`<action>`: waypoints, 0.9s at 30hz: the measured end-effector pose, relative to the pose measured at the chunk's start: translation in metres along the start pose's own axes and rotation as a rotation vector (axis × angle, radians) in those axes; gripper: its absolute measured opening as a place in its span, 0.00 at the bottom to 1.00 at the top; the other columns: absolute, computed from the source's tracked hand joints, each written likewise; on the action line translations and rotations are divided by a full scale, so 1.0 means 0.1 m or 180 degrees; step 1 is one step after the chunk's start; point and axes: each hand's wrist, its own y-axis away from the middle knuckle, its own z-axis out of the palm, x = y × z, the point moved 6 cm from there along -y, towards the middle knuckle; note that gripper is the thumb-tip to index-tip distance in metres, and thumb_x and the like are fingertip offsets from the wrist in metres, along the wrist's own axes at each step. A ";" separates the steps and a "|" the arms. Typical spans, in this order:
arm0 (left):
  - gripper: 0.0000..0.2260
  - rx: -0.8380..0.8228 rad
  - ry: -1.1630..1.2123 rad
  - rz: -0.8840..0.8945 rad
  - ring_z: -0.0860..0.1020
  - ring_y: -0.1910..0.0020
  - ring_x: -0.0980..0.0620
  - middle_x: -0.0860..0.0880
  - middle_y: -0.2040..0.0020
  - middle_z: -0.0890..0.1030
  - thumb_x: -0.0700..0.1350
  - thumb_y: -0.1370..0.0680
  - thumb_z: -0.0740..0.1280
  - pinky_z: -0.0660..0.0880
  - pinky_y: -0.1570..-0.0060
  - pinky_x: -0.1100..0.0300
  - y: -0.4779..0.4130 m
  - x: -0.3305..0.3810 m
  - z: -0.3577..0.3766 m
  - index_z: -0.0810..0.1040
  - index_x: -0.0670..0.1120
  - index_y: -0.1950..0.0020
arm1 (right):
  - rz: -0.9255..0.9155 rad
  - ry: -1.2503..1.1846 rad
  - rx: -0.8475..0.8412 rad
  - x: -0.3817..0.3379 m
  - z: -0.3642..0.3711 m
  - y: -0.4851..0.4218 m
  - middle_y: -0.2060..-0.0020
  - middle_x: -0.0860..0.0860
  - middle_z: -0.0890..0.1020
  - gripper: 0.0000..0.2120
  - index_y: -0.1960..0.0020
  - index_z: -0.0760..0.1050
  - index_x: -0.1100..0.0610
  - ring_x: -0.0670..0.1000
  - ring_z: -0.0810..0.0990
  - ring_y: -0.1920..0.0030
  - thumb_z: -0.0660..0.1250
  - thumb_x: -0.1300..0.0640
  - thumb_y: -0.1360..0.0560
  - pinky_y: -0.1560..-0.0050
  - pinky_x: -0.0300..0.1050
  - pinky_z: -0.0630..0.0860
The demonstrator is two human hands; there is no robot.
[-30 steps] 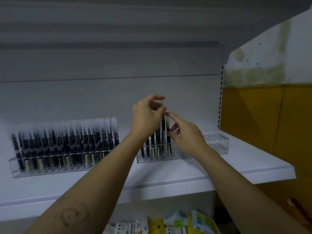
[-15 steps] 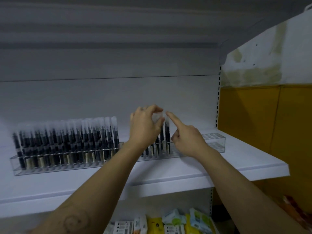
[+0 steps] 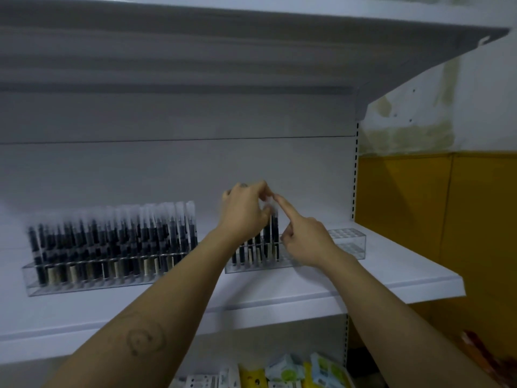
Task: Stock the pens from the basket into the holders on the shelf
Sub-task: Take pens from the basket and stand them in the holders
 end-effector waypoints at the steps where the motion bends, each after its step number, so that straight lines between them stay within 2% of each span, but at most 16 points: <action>1: 0.06 -0.0004 -0.0089 0.0078 0.73 0.43 0.50 0.55 0.50 0.80 0.49 0.23 0.67 0.63 0.40 0.51 0.02 0.02 0.02 0.76 0.52 0.47 | 0.0012 -0.0033 -0.0013 0.01 0.00 0.01 0.60 0.54 0.83 0.43 0.26 0.40 0.33 0.55 0.82 0.59 0.62 0.62 0.24 0.53 0.55 0.80; 5: 0.09 0.0147 -0.0205 0.0018 0.74 0.41 0.50 0.55 0.43 0.79 0.51 0.24 0.68 0.61 0.34 0.50 0.05 -0.02 0.00 0.78 0.53 0.45 | 0.0029 -0.0124 -0.0078 0.04 0.00 0.01 0.59 0.53 0.84 0.44 0.25 0.41 0.34 0.54 0.82 0.58 0.63 0.63 0.25 0.52 0.55 0.80; 8: 0.14 0.0018 -0.0492 0.0083 0.72 0.36 0.50 0.54 0.36 0.76 0.51 0.24 0.68 0.55 0.27 0.45 0.06 -0.04 -0.05 0.77 0.55 0.39 | -0.0030 -0.0230 -0.0139 0.06 -0.01 0.01 0.58 0.54 0.84 0.45 0.24 0.39 0.35 0.54 0.82 0.57 0.64 0.64 0.25 0.50 0.54 0.80; 10: 0.18 -0.0086 -0.0515 0.0104 0.69 0.32 0.51 0.53 0.32 0.73 0.52 0.24 0.68 0.51 0.26 0.44 0.09 -0.05 -0.10 0.74 0.55 0.34 | -0.0053 -0.0333 -0.0140 0.05 0.00 0.04 0.47 0.55 0.82 0.48 0.26 0.34 0.34 0.54 0.81 0.49 0.65 0.62 0.24 0.45 0.52 0.78; 12: 0.20 -0.0109 -0.0411 0.0061 0.68 0.31 0.51 0.54 0.31 0.72 0.52 0.23 0.68 0.50 0.25 0.46 0.15 -0.06 -0.17 0.72 0.55 0.32 | -0.0046 -0.0387 -0.0088 0.04 0.01 0.10 0.33 0.54 0.74 0.49 0.27 0.30 0.33 0.55 0.76 0.38 0.67 0.59 0.23 0.39 0.49 0.74; 14: 0.20 -0.0054 -0.0304 0.0027 0.69 0.32 0.52 0.54 0.32 0.73 0.52 0.23 0.67 0.52 0.25 0.47 0.23 -0.05 -0.27 0.72 0.55 0.32 | -0.0041 -0.0396 0.0057 0.05 0.00 0.19 0.29 0.52 0.68 0.48 0.25 0.34 0.35 0.54 0.71 0.33 0.68 0.56 0.24 0.36 0.49 0.70; 18: 0.20 0.0031 -0.0343 0.0093 0.70 0.34 0.51 0.53 0.33 0.74 0.51 0.23 0.67 0.53 0.26 0.49 0.51 -0.01 -0.43 0.72 0.54 0.32 | -0.0049 -0.0305 0.0449 0.06 -0.12 0.40 0.27 0.48 0.65 0.41 0.22 0.46 0.41 0.52 0.67 0.31 0.69 0.53 0.24 0.33 0.49 0.66; 22: 0.21 0.0117 -0.0449 0.0264 0.71 0.34 0.51 0.53 0.34 0.75 0.50 0.24 0.69 0.57 0.28 0.51 0.91 0.07 -0.49 0.73 0.53 0.32 | -0.0334 -0.0009 0.0479 -0.16 -0.18 0.67 0.27 0.47 0.63 0.37 0.23 0.53 0.45 0.49 0.62 0.28 0.69 0.50 0.25 0.30 0.45 0.59; 27: 0.20 0.0159 -0.0442 0.0374 0.72 0.35 0.50 0.52 0.36 0.77 0.50 0.25 0.69 0.59 0.32 0.54 1.48 0.18 -0.50 0.75 0.52 0.34 | -0.0496 0.0255 0.0456 -0.41 -0.08 1.11 0.27 0.49 0.63 0.34 0.23 0.58 0.50 0.50 0.60 0.27 0.69 0.50 0.25 0.26 0.48 0.59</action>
